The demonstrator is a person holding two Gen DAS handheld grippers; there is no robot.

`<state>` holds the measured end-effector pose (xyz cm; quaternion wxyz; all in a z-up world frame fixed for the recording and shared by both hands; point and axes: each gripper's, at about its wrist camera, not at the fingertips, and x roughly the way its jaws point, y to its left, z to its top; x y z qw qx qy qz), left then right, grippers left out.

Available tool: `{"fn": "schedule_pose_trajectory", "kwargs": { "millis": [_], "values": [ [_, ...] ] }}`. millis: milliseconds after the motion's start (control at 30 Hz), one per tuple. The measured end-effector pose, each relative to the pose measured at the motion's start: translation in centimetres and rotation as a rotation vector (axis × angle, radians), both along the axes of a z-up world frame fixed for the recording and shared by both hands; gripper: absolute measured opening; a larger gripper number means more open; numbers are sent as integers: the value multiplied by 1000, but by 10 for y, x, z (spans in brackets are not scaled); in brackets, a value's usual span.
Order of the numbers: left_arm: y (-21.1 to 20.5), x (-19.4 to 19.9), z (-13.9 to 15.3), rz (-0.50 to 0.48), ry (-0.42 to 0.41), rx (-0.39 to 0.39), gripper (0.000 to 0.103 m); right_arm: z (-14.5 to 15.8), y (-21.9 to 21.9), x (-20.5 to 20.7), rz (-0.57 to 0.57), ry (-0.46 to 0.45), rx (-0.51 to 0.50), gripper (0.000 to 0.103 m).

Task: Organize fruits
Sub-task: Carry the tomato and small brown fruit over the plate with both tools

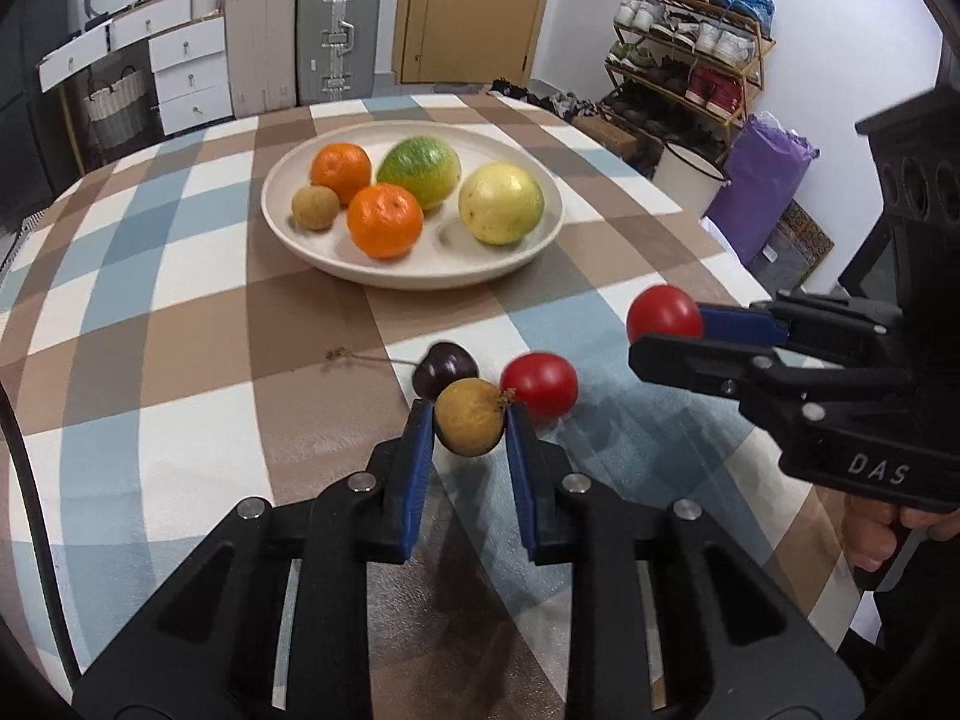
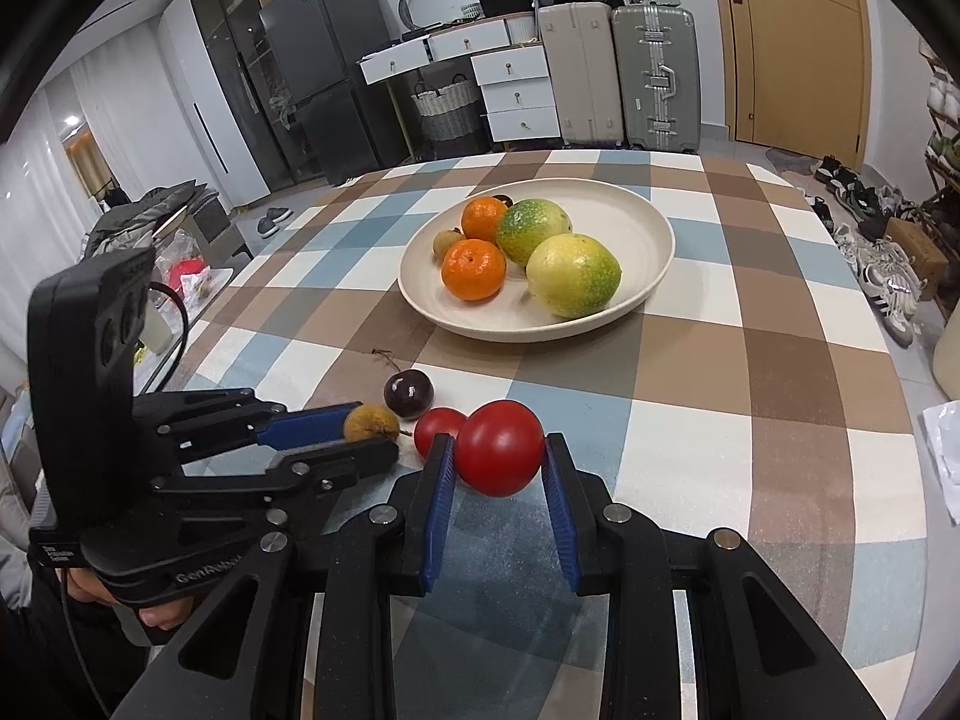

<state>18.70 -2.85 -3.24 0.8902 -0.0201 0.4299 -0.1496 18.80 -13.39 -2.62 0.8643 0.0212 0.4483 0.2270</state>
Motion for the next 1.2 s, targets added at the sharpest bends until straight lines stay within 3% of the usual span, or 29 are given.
{"fn": "schedule_pose_trajectory", "kwargs": {
  "millis": [467,1200],
  "values": [
    [15,25,33,59,-77,19,21,9,-9,21,-16,-14,10,30],
    [23,77,24,111,-80,40,22,15,11,72,10,-10,38,30]
  ]
}}
